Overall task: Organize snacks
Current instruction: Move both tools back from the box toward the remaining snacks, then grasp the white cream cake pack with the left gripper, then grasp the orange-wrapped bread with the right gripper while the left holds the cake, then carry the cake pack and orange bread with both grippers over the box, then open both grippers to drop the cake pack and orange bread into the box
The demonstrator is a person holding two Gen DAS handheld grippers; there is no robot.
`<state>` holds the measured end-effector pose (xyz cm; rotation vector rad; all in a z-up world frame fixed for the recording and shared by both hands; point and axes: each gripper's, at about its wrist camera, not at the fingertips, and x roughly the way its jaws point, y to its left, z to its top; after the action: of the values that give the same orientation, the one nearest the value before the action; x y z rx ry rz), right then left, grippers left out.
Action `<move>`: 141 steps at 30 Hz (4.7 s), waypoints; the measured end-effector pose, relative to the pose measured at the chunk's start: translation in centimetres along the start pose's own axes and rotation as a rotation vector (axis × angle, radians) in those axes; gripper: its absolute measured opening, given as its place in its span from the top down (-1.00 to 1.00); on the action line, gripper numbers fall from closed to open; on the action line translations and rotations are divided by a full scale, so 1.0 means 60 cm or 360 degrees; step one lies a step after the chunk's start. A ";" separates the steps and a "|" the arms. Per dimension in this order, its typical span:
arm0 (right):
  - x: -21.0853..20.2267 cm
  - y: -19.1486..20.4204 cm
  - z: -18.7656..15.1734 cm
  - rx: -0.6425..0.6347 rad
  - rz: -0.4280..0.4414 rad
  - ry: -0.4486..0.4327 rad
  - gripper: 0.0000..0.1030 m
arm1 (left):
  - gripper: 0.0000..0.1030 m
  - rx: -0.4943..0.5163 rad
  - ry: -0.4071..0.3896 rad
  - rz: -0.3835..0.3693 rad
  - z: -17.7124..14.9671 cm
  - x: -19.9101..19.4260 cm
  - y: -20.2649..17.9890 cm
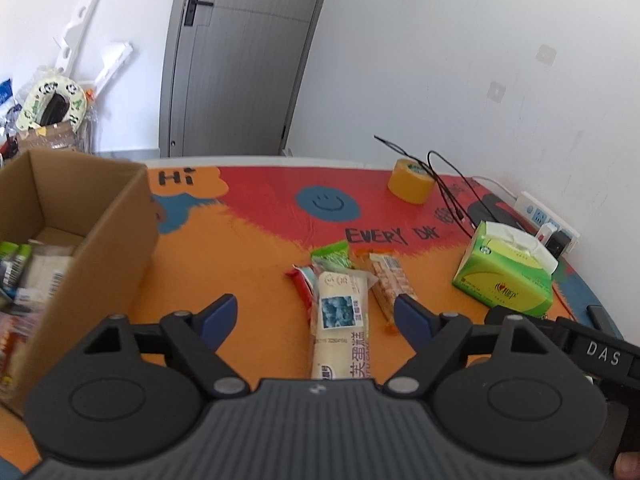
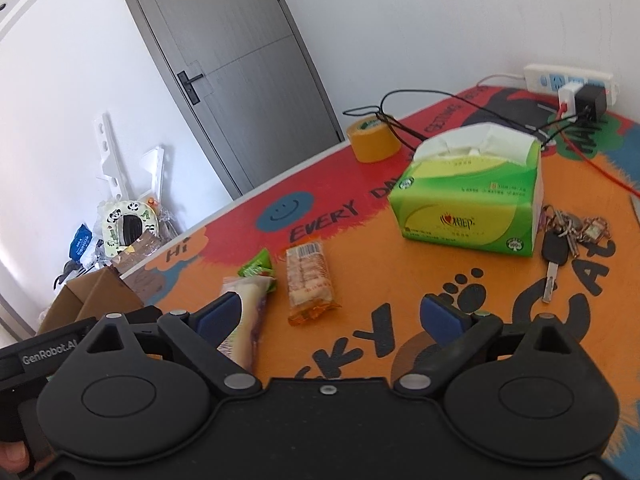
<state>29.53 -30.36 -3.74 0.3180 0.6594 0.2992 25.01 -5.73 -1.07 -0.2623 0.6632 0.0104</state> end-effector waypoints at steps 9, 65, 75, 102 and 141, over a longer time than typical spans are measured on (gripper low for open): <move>0.049 -0.022 0.009 0.0013 0.0030 0.0059 -0.82 | -0.39 0.0010 0.0113 -0.0013 -0.011 0.071 -0.022; 0.069 0.075 -0.023 -0.0181 -0.0044 0.0182 0.32 | 0.38 -0.0084 0.0123 -0.0030 -0.016 0.023 0.064; 0.026 0.117 -0.022 -0.0174 0.0011 0.0071 0.32 | 0.38 -0.0068 0.0006 -0.0054 0.003 -0.031 0.070; -0.038 0.244 0.000 -0.0291 0.0246 -0.0135 0.32 | 0.38 -0.0128 -0.0278 0.0027 0.054 -0.168 0.150; 0.069 0.447 -0.031 -0.0508 0.0426 0.0025 0.32 | 0.02 -0.0278 -0.0271 0.0268 0.094 -0.163 0.362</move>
<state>26.92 -4.08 2.81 0.0966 0.5735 0.6555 18.68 17.34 4.00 -0.3684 0.5138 0.2505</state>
